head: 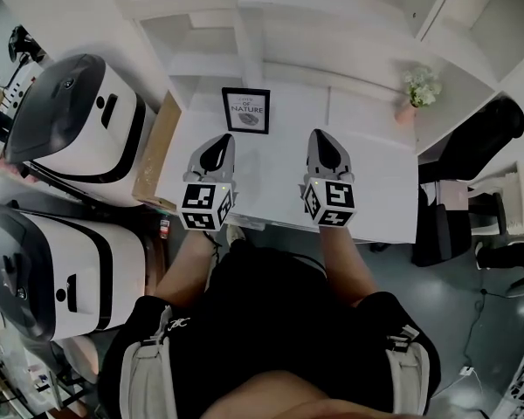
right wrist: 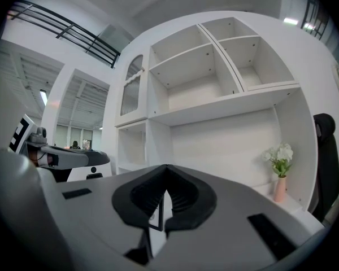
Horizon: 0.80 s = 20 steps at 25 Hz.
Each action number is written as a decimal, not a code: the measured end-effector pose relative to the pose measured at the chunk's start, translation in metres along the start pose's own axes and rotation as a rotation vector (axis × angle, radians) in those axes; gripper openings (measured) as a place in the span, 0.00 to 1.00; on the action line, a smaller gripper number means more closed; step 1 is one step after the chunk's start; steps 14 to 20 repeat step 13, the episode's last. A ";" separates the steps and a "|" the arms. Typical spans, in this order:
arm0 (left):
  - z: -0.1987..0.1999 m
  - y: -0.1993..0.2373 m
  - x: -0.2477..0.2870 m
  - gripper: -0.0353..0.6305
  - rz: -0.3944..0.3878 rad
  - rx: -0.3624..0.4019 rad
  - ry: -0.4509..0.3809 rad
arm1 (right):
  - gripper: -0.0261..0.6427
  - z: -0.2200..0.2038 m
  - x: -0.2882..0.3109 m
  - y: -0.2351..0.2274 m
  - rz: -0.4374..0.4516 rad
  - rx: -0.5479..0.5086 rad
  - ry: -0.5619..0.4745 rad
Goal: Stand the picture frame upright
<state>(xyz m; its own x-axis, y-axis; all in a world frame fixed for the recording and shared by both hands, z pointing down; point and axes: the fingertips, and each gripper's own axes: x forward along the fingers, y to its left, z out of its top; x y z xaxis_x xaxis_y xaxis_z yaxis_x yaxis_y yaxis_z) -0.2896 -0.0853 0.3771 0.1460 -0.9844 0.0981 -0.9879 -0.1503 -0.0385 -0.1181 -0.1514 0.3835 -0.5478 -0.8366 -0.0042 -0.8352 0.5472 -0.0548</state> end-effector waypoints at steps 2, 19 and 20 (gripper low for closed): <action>0.002 -0.004 0.001 0.08 -0.019 -0.021 -0.004 | 0.04 0.002 -0.001 0.000 0.003 0.000 -0.003; 0.008 -0.002 0.002 0.08 -0.019 -0.028 -0.012 | 0.04 0.004 0.006 0.003 0.018 0.005 -0.007; 0.008 -0.002 0.002 0.08 -0.019 -0.028 -0.012 | 0.04 0.004 0.006 0.003 0.018 0.005 -0.007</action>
